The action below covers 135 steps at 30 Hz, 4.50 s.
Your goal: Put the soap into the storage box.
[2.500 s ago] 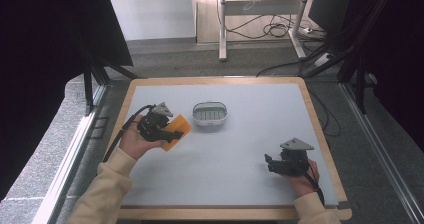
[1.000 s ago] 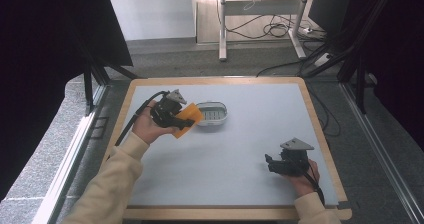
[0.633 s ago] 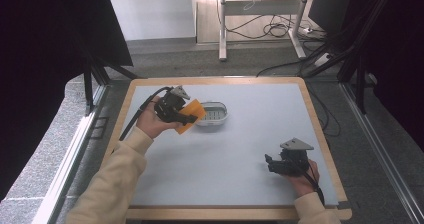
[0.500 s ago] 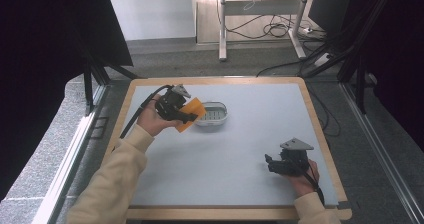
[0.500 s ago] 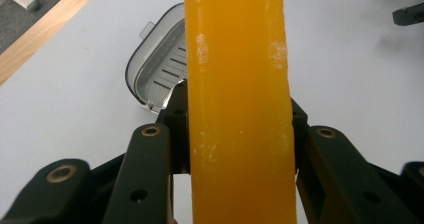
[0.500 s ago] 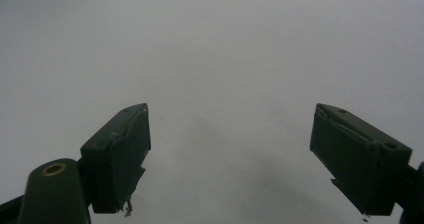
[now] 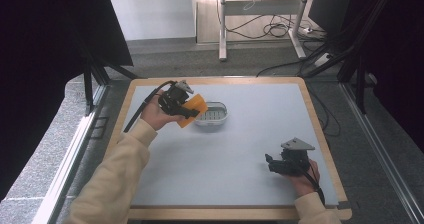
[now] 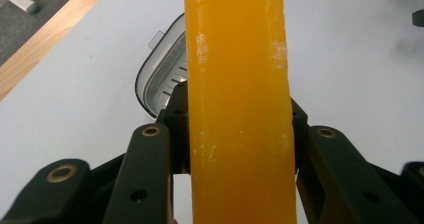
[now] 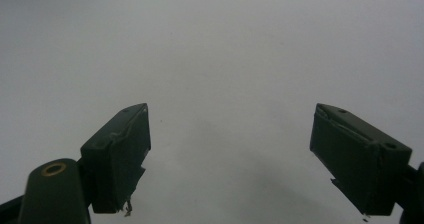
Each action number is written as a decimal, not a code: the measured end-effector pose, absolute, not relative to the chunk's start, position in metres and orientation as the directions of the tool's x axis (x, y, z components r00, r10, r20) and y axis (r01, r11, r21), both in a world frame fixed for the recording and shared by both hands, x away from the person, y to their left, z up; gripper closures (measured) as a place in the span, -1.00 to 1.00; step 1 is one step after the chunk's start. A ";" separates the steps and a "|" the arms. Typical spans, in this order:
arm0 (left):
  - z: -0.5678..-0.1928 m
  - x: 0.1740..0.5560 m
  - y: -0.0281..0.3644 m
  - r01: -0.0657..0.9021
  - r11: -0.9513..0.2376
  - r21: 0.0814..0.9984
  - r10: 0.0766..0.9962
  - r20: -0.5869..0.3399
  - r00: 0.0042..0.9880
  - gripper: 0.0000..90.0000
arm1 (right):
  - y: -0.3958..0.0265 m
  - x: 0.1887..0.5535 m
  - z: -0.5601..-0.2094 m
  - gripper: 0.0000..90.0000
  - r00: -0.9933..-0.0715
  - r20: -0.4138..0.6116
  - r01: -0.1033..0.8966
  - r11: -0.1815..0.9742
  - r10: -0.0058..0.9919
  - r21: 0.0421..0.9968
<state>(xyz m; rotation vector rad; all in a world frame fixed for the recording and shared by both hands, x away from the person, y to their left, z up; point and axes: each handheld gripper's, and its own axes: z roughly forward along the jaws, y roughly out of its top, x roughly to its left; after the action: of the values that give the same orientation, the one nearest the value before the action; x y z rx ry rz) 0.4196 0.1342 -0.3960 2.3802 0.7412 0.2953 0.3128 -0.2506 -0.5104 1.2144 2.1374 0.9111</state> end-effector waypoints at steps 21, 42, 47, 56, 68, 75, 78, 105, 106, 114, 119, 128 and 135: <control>-0.392 0.441 0.116 0.379 -0.706 0.599 0.512 0.061 0.857 0.37 | -0.252 0.313 -0.510 -0.63 -0.460 -0.103 0.532 0.367 0.882 0.763; -0.393 0.465 0.104 0.341 -0.756 0.559 0.438 0.044 0.898 0.37 | -0.251 0.314 -0.511 -0.63 -0.464 -0.106 0.532 0.372 0.880 0.761; -0.393 0.468 0.097 0.328 -0.767 0.552 0.421 0.047 0.906 0.37 | -0.251 0.314 -0.510 -0.63 -0.468 -0.106 0.529 0.374 0.877 0.762; -0.394 0.476 0.088 0.309 -0.774 0.552 0.403 0.053 0.914 0.37 | -0.251 0.314 -0.511 -0.63 -0.471 -0.106 0.524 0.375 0.876 0.765; -0.408 0.493 0.087 0.294 -0.806 0.514 0.370 0.051 0.928 0.37 | -0.252 0.314 -0.511 -0.63 -0.470 -0.105 0.525 0.373 0.876 0.765; -0.416 0.500 0.083 0.273 -0.821 0.502 0.335 0.035 0.942 0.37 | -0.252 0.314 -0.511 -0.63 -0.471 -0.105 0.526 0.374 0.876 0.764; -0.418 0.504 0.081 0.264 -0.826 0.498 0.323 0.033 0.946 0.37 | -0.252 0.314 -0.511 -0.63 -0.470 -0.102 0.528 0.372 0.877 0.763; -0.445 0.524 0.072 0.212 -0.878 0.429 0.238 0.007 0.971 0.37 | -0.255 0.315 -0.512 -0.63 -0.464 -0.103 0.532 0.369 0.880 0.762; -0.446 0.524 0.071 0.211 -0.878 0.429 0.237 0.009 0.971 0.37 | -0.255 0.315 -0.512 -0.63 -0.463 -0.105 0.531 0.370 0.880 0.762; -0.455 0.528 0.067 0.208 -0.884 0.419 0.231 0.004 0.973 0.37 | -0.255 0.315 -0.512 -0.63 -0.464 -0.107 0.529 0.372 0.880 0.763; -0.458 0.529 0.067 0.207 -0.887 0.412 0.233 0.012 0.972 0.37 | -0.256 0.315 -0.512 -0.63 -0.465 -0.107 0.530 0.373 0.879 0.761; -0.443 0.526 0.070 0.210 -0.853 0.478 0.289 0.098 0.952 -0.17 | -0.254 0.315 -0.512 -0.63 -0.465 -0.111 0.526 0.375 0.878 0.763; -0.425 0.523 0.074 0.216 -0.807 0.549 0.354 0.157 0.922 -0.27 | -0.254 0.315 -0.512 -0.63 -0.464 -0.109 0.527 0.372 0.879 0.764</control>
<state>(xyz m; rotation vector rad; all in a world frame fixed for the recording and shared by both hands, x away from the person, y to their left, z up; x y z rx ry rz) 0.5233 0.0743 -0.4254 2.5371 0.4072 0.3415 0.3147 -0.2542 -0.5120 1.2106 2.1280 0.9140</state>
